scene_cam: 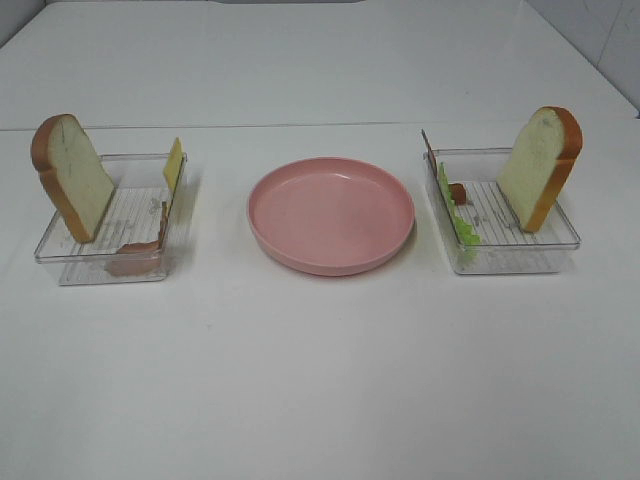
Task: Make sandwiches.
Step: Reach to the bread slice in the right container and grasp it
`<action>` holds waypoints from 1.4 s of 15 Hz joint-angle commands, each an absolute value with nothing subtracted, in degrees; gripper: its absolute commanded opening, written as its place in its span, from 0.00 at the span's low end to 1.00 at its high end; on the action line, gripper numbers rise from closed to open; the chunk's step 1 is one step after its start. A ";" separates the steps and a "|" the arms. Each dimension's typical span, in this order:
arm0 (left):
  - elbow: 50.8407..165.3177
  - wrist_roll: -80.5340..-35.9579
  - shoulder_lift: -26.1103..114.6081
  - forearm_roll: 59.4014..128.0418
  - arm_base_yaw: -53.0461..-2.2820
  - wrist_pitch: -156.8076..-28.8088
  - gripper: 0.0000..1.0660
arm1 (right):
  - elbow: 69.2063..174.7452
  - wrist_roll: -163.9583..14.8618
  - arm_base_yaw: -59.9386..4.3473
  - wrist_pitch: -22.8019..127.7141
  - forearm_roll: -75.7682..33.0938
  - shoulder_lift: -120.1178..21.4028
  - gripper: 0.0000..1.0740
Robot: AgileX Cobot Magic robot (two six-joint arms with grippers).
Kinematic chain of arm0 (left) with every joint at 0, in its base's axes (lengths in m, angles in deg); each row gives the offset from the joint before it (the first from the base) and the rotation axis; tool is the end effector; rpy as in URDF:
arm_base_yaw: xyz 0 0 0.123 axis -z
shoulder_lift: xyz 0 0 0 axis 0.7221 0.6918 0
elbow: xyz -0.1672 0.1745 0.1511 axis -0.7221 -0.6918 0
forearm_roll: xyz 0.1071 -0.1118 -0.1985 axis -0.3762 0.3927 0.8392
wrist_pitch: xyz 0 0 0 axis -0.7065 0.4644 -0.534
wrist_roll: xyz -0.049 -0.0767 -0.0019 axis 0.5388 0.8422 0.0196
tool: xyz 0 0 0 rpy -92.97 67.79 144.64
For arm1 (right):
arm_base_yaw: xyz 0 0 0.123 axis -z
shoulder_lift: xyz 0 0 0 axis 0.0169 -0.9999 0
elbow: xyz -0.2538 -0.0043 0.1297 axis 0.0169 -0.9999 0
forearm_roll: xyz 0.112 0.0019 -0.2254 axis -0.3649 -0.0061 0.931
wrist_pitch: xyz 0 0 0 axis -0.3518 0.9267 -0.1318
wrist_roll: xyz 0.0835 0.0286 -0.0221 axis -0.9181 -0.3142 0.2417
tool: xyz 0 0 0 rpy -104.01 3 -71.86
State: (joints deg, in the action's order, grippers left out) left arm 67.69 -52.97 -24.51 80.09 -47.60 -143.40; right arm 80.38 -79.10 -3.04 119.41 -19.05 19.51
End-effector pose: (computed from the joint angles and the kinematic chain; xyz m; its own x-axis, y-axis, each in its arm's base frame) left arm -0.0088 -0.0016 0.2817 -0.4464 -0.0449 -0.8937 -0.0257 0.9990 -0.0373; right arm -0.0027 -0.0032 0.2609 -0.5322 -0.0537 -0.8449 -0.0508 0.9982 -0.0314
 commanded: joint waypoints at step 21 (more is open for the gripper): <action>67.63 -53.03 -24.91 80.20 -47.37 -143.17 0.94 | 80.15 -78.76 -2.64 118.83 -18.87 21.23 0.92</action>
